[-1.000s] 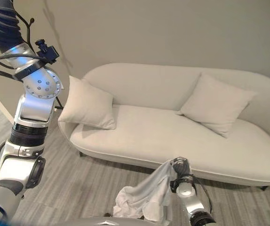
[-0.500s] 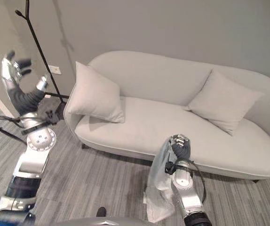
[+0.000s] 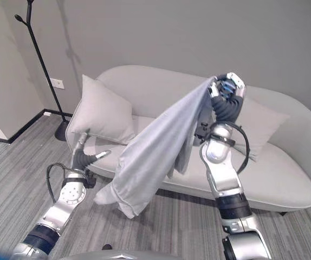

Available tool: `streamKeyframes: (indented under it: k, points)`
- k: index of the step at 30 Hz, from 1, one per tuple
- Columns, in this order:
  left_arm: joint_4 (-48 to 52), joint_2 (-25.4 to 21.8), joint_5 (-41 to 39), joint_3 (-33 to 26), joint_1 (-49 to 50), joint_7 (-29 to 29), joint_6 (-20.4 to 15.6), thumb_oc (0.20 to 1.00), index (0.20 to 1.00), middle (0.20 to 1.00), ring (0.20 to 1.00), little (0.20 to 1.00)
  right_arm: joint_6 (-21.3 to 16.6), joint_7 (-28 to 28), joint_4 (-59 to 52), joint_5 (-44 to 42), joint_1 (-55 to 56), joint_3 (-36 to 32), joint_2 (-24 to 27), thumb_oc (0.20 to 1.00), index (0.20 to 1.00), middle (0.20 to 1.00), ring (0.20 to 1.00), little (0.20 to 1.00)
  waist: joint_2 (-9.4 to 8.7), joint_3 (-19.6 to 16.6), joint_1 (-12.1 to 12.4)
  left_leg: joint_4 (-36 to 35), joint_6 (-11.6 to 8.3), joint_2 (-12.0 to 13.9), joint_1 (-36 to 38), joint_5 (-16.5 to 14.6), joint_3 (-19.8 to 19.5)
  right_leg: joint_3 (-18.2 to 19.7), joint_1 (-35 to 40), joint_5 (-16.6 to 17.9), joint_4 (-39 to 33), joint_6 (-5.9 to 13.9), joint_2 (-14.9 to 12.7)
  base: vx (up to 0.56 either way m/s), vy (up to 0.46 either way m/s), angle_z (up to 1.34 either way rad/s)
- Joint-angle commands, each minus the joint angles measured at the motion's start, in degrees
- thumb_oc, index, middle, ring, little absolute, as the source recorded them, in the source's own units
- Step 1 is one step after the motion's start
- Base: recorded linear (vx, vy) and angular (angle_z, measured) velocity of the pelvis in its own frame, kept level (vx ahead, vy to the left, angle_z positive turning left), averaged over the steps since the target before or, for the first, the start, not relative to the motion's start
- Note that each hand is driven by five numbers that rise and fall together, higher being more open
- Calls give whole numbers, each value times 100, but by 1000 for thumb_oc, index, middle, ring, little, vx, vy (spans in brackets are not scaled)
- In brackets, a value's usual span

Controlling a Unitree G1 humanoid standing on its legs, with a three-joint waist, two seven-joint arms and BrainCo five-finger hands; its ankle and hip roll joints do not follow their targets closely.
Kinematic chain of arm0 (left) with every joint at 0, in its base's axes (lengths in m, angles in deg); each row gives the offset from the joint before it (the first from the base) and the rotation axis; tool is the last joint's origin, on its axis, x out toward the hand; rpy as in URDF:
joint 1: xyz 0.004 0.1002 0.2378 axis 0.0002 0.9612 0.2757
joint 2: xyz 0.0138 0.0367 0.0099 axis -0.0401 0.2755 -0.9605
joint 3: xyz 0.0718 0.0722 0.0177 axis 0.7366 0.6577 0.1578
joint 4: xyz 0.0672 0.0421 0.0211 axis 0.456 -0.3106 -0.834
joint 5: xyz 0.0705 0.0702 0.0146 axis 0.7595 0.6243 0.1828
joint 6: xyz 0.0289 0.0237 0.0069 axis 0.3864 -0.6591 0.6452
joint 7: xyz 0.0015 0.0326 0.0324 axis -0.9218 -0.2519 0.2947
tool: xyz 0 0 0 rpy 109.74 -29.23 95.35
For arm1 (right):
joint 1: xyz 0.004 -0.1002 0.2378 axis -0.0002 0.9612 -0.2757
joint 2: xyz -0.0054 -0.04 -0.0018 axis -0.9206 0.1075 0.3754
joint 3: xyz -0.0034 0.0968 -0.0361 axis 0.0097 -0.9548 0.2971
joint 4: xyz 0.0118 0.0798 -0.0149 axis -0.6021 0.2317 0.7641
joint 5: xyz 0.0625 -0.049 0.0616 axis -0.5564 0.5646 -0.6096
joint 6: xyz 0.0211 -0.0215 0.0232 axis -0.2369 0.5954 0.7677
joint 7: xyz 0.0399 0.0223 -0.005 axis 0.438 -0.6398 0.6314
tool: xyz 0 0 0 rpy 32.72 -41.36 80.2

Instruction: Hang the clothes on the sofa on the clothes rack.

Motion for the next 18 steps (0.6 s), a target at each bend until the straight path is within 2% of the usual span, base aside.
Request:
streamKeyframes:
  k: [1,6,7,11,18]
  points:
    - [-508,24,-119,695,-538,374,-158,1000,1000,1000,1000,1000,-230,-128,10,-66,-715,-21,397,200,200,200,200,200,-54,-509,98,61,-36,220,-118,-457,31,33,-676,463,104,84,-60,0,0,0]
    - [-769,129,31,1202,-771,567,-187,1000,1000,1000,1000,1000,-188,-213,213,-69,-1217,47,539,200,200,200,200,200,-79,-488,83,53,-54,249,-127,-444,17,-2,-680,452,118,77,-36,1,-6,0]
    - [-1076,207,153,1471,-934,576,-190,1000,1000,1000,1000,1000,-221,-291,407,-214,-1585,119,642,200,200,200,200,200,-117,-485,62,48,-64,266,-130,-441,21,8,-682,450,118,61,-13,10,-35,-1]
    - [-2049,534,417,1945,-1426,499,-117,1000,1000,1000,1000,1000,-214,-418,804,-389,-2492,283,997,200,200,200,200,200,-240,-507,-16,44,-111,332,-103,-449,57,6,-678,444,138,31,42,16,-45,-3]
    - [-2787,980,427,2327,-1809,538,-49,1000,1000,1000,1000,1000,-171,-541,1200,-512,-3498,544,1361,200,200,200,200,200,-378,-533,-106,44,-163,430,-87,-456,94,27,-709,434,175,-7,120,10,-44,-4]
